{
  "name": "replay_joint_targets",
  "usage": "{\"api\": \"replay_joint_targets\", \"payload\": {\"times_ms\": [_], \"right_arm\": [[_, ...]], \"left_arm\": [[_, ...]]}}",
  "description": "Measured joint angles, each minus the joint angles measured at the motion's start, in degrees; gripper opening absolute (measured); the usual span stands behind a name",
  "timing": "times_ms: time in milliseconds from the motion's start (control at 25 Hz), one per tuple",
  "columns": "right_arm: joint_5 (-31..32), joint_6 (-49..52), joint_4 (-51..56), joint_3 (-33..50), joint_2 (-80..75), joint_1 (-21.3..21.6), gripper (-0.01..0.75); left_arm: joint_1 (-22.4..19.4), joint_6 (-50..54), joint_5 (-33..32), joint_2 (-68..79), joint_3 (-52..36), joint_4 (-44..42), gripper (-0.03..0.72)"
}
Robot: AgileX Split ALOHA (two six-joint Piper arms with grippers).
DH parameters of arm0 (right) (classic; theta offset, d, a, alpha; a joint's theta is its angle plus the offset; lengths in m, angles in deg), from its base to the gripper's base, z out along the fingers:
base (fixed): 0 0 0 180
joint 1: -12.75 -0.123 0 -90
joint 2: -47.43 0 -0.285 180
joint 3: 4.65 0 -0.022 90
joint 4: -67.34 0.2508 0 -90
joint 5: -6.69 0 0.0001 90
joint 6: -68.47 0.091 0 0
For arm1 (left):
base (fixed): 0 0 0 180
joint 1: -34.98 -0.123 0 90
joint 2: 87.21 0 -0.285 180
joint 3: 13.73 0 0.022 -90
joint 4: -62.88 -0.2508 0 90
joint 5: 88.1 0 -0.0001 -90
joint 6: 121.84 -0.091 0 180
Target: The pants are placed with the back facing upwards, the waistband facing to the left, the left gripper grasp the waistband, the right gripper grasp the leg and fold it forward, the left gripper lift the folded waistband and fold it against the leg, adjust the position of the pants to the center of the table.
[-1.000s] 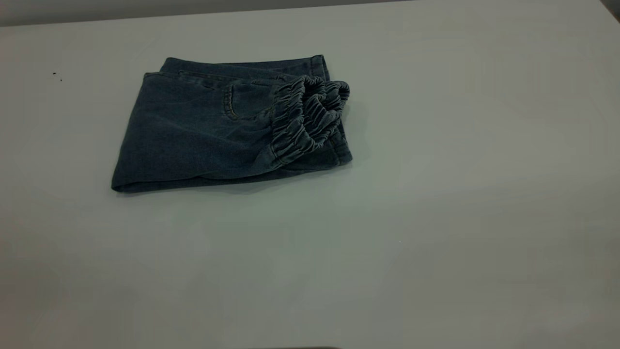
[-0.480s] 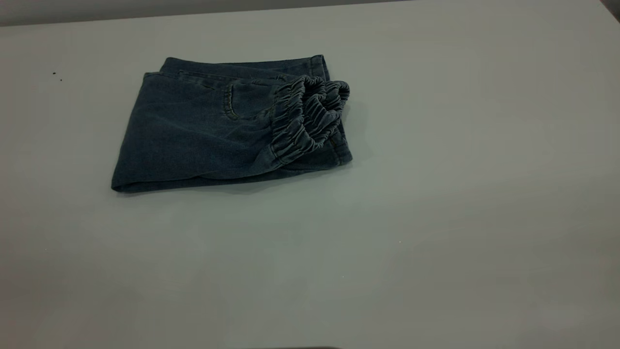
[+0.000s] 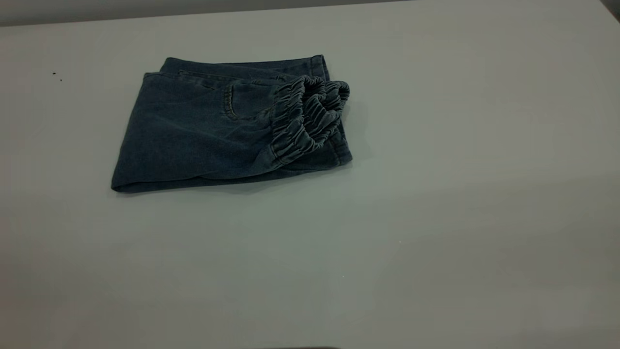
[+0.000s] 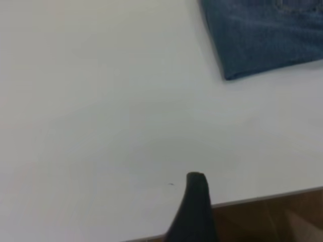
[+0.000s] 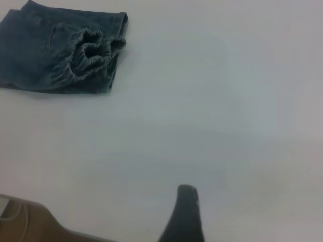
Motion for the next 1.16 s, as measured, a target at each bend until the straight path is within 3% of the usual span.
{"api": "replay_joint_targets", "payload": {"times_ms": [520, 600, 720, 1160], "right_arm": [[0.0, 0.23, -0.4, 0.0, 0.0, 0.0, 0.57], [-0.35, 6.75, -6.09, 0.0, 0.0, 0.0, 0.57], [-0.48, 8.67, -7.57, 0.0, 0.0, 0.01, 0.57], [-0.52, 9.6, -8.19, 0.0, 0.0, 0.01, 0.57]], "left_arm": [[0.0, -0.1, -0.1, -0.03, 0.0, 0.0, 0.568], [0.0, -0.1, -0.1, -0.03, 0.0, 0.0, 0.568], [0.0, -0.1, -0.1, -0.03, 0.0, 0.0, 0.568], [0.0, -0.1, -0.17, -0.03, 0.0, 0.0, 0.568]]}}
